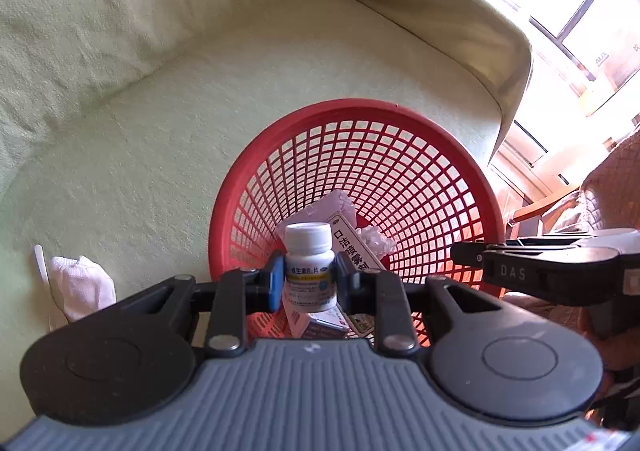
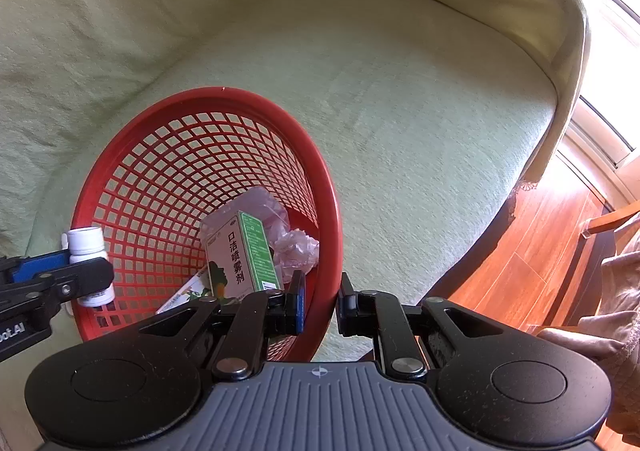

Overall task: Organize objects
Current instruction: 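Carry the white pill bottle over the basket and open the left tool, then move the left tool back toward the remaining items by the spoon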

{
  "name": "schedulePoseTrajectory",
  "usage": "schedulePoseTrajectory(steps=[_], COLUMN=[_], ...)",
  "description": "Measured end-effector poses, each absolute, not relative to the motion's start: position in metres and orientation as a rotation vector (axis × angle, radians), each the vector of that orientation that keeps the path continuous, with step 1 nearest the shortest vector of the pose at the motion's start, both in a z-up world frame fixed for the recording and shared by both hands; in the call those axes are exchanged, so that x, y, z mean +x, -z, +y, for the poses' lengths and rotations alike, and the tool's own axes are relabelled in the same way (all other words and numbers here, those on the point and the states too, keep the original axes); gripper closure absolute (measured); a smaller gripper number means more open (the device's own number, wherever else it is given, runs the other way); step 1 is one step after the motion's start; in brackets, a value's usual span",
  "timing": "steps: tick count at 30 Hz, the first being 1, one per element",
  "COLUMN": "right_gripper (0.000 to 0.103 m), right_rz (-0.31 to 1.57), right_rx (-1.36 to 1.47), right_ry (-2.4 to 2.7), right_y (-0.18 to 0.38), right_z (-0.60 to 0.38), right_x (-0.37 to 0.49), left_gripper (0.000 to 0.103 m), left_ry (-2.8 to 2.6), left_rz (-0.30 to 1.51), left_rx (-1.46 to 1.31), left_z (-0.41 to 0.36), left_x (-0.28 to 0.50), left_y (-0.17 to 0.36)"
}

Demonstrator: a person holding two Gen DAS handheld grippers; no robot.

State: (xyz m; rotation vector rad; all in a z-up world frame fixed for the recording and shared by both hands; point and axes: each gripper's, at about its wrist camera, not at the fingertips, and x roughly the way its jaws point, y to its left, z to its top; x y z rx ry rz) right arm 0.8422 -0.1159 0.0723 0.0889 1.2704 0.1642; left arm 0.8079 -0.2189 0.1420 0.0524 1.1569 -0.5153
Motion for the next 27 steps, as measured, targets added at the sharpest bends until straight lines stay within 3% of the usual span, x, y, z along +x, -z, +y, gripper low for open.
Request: schedulePoseTrajectory(steps=[12, 16, 27], right_gripper=[0.092, 0.092, 0.092], right_rz=[1.271, 1.271, 1.274], right_rx=[0.092, 0.092, 0.090], right_ry=[-0.165, -0.165, -0.165], right_y=[-0.070, -0.071, -0.071], right_z=[-0.117, -0.117, -0.117], right_x=[0.845, 0.844, 0.842], left_gripper=[0.081, 0.071, 0.067], left_ry=[0.498, 0.493, 0.467], left_rz=[1.187, 1.189, 1.110], left_rx=[0.096, 0.090, 0.016], left_z=[-0.242, -0.242, -0.212], left_x=[0.818, 0.818, 0.818], left_y=[-0.122, -0.120, -0.146])
